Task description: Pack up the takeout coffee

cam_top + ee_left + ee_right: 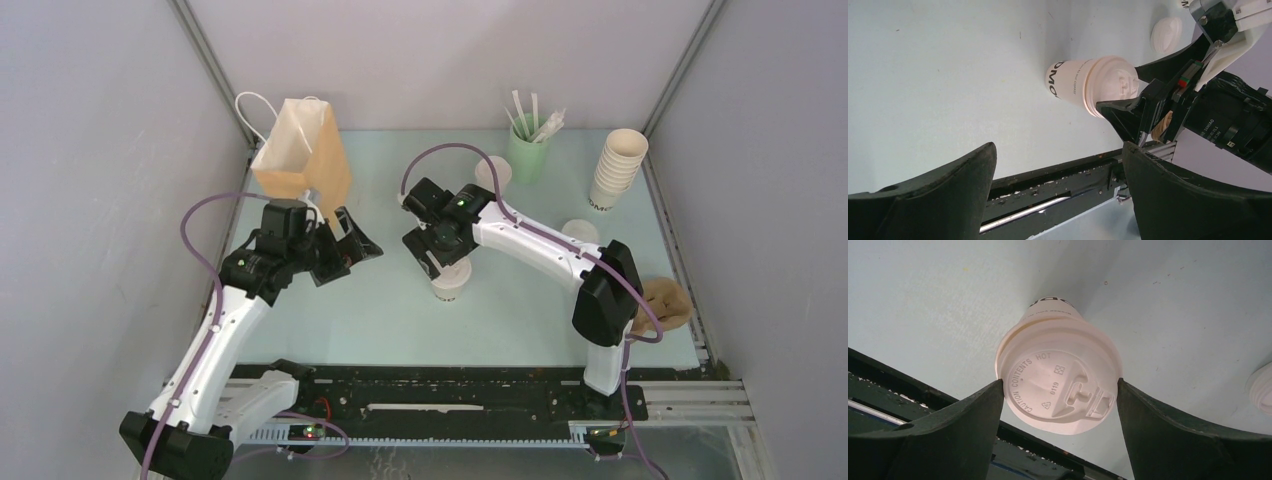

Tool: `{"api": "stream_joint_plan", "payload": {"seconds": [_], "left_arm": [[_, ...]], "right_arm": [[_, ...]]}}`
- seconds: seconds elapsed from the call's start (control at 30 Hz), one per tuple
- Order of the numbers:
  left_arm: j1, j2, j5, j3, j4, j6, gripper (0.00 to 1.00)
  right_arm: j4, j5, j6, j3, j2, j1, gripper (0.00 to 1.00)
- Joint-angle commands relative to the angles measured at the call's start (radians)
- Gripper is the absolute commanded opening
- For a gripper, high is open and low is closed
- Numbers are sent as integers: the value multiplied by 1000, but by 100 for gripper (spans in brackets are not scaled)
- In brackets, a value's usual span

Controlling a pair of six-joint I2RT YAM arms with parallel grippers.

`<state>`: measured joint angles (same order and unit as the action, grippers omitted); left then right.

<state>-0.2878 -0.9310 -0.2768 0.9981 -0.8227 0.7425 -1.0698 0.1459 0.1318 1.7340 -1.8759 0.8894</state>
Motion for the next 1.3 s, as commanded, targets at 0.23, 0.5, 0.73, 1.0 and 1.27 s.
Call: {"api": "stream_joint_plan", "payload": {"seconds": [0.23, 0.5, 0.73, 1.0, 1.27], "left_arm": [[1, -12, -31, 30, 45, 12, 100], [1, -15, -33, 30, 48, 11, 100], [1, -27, -44, 35, 51, 3, 100], [-1, -57, -107, 31, 88, -10, 100], [-56, -177, -259, 46, 177, -54, 100]], "right_arm": [[35, -23, -14, -2, 41, -4, 90], [50, -22, -17, -22, 29, -17, 90], [67, -19, -19, -33, 38, -23, 99], [-26, -36, -3, 103, 54, -28, 100], [-63, -250, 43, 104, 167, -151, 99]]}}
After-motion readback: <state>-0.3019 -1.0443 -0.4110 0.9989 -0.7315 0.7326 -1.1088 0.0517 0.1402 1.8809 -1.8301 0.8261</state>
